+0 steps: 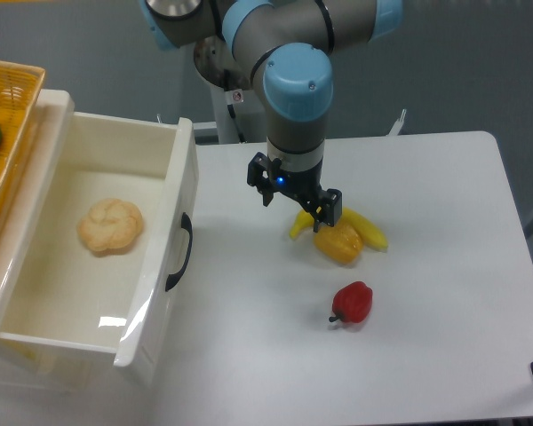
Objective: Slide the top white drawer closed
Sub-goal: 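Raise the gripper from the banana and move it toward the open drawer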
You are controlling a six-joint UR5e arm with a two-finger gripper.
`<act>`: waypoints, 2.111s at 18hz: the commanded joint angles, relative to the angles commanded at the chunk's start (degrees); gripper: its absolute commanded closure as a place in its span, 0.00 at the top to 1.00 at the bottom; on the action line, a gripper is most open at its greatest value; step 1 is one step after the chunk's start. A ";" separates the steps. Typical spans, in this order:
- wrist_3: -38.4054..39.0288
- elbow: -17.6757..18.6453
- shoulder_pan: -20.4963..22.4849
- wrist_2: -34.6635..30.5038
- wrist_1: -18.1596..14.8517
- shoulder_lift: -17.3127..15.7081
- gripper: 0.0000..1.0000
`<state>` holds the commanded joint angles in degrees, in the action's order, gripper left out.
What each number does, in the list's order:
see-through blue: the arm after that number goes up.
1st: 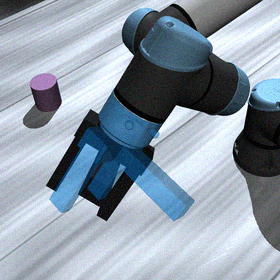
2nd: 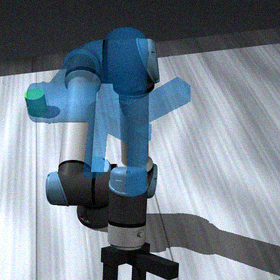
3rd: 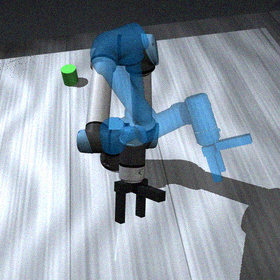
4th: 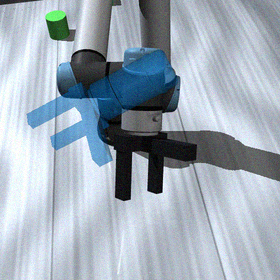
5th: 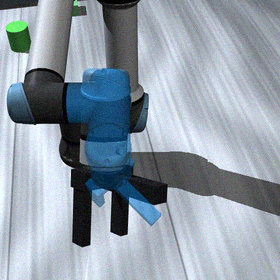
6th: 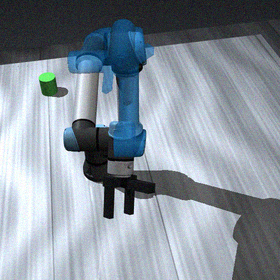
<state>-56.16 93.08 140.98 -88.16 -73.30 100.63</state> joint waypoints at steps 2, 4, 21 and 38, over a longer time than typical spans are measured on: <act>0.00 0.00 0.00 0.09 0.09 0.00 1.00; 0.44 -0.18 0.35 0.96 0.00 0.17 1.00; 3.86 1.58 1.06 0.79 0.09 1.58 1.00; 27.24 0.26 -2.54 2.45 4.83 8.43 1.00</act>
<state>-28.92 93.34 138.43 -85.70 -68.47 109.07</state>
